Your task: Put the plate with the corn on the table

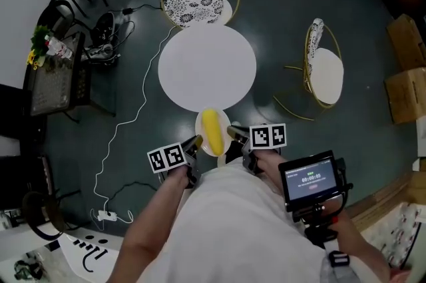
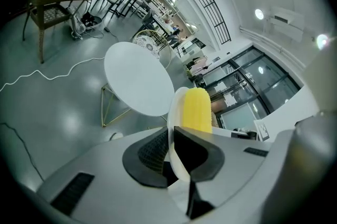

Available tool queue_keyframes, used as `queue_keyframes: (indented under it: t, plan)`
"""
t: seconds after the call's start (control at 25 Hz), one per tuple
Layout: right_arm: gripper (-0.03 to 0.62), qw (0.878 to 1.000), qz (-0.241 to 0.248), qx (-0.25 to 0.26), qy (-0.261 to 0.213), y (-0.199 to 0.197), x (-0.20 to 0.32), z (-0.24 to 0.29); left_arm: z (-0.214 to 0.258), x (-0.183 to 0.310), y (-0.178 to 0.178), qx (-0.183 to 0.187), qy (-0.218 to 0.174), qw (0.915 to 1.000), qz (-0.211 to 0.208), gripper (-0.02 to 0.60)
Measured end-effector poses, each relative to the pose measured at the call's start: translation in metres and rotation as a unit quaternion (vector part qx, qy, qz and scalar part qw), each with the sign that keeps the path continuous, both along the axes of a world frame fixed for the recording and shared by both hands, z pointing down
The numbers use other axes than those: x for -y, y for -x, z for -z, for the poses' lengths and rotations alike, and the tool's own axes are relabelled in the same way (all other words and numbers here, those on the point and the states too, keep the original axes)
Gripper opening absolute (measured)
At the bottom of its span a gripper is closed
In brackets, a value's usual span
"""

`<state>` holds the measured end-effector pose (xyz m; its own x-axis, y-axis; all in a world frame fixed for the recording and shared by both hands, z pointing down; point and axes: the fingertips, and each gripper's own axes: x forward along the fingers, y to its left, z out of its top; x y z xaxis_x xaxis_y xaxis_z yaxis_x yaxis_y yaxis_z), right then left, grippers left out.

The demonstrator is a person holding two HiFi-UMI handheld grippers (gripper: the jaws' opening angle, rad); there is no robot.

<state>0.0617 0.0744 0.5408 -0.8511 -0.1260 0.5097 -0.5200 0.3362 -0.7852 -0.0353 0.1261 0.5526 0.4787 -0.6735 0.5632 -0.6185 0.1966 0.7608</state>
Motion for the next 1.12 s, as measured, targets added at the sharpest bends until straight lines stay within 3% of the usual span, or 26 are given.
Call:
queue_keyframes:
  t: [0.52, 0.72, 1.12]
  plan:
    - [0.029, 0.999, 0.044, 0.013, 0.018, 0.053, 0.004, -0.011, -0.007, -0.006, 0.048, 0.009, 0.016, 0.9984, 0.054, 0.040]
    - [0.029, 0.998, 0.050, 0.012, 0.029, 0.082, 0.037, -0.034, -0.029, 0.027, 0.077, 0.009, 0.027, 0.9981, 0.055, 0.040]
    - [0.029, 0.998, 0.042, 0.003, 0.042, 0.104, 0.057, -0.031, -0.024, 0.048, 0.101, 0.008, 0.038, 0.9981, 0.047, 0.040]
